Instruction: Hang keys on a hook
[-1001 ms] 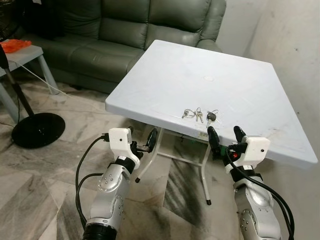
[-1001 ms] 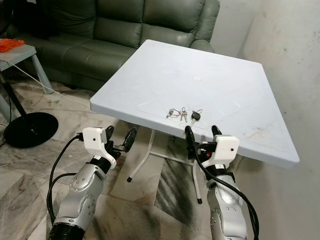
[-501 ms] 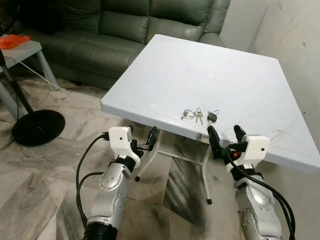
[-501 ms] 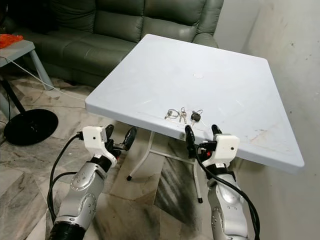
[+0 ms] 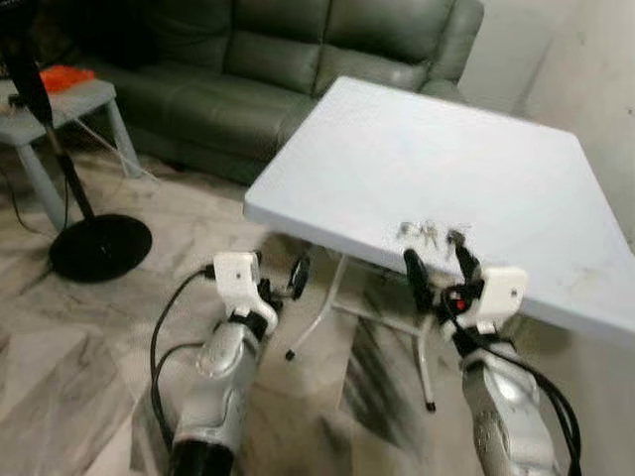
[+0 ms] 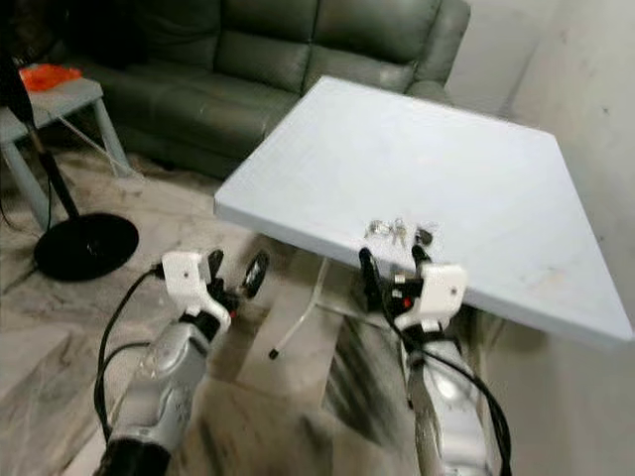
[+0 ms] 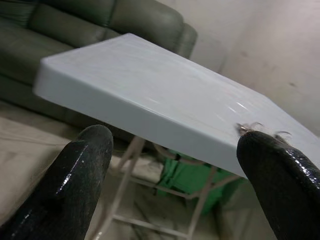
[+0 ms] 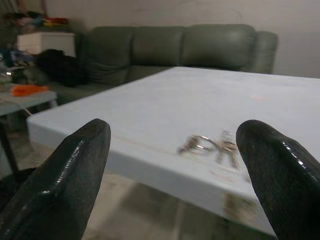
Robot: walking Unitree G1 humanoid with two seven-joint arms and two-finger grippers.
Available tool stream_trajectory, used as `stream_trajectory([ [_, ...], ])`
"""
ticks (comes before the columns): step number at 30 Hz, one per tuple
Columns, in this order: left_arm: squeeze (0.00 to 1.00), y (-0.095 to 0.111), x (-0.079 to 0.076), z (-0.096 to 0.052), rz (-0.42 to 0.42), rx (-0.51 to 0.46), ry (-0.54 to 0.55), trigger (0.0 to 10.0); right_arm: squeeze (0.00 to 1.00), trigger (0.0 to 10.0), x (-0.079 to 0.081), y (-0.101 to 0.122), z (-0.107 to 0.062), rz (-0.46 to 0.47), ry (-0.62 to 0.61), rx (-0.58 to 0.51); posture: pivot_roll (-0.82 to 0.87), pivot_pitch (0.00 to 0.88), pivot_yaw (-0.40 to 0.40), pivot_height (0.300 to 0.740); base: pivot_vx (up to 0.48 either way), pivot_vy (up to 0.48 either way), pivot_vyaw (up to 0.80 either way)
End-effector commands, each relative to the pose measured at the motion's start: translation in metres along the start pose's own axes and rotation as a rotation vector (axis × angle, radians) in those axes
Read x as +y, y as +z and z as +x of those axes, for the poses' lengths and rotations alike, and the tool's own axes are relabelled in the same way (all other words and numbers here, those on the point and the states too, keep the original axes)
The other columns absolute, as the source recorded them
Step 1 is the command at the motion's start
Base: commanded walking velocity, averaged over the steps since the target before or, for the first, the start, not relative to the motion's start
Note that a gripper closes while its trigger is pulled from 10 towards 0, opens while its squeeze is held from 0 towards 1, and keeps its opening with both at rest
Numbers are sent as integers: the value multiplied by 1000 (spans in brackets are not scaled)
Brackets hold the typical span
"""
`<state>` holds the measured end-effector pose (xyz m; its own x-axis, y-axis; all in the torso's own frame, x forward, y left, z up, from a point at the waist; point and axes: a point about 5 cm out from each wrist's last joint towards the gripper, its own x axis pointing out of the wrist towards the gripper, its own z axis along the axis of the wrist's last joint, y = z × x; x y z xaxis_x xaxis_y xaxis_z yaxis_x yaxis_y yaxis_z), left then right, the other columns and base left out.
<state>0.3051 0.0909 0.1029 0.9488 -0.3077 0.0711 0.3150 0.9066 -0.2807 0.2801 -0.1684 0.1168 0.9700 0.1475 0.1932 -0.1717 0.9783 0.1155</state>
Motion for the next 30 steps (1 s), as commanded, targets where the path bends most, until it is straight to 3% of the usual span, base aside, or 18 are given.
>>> stream_trajectory([
  [1, 0, -2, -8, 3, -4, 2, -11, 10000, 0, 10000, -4, 5, 1, -8, -7, -13, -29, 33, -121, 719, 0, 0, 0],
  [25, 0, -2, -8, 3, -1, 1, -11, 10000, 0, 10000, -3, 1, 3, -1, -11, 22, -26, 35, -119, 719, 0, 0, 0],
  [30, 0, -1, -7, 3, -2, 1, -4, 10000, 0, 10000, -3, 0, 4, 7, -18, 30, -26, 47, -113, 719, 0, 0, -631],
])
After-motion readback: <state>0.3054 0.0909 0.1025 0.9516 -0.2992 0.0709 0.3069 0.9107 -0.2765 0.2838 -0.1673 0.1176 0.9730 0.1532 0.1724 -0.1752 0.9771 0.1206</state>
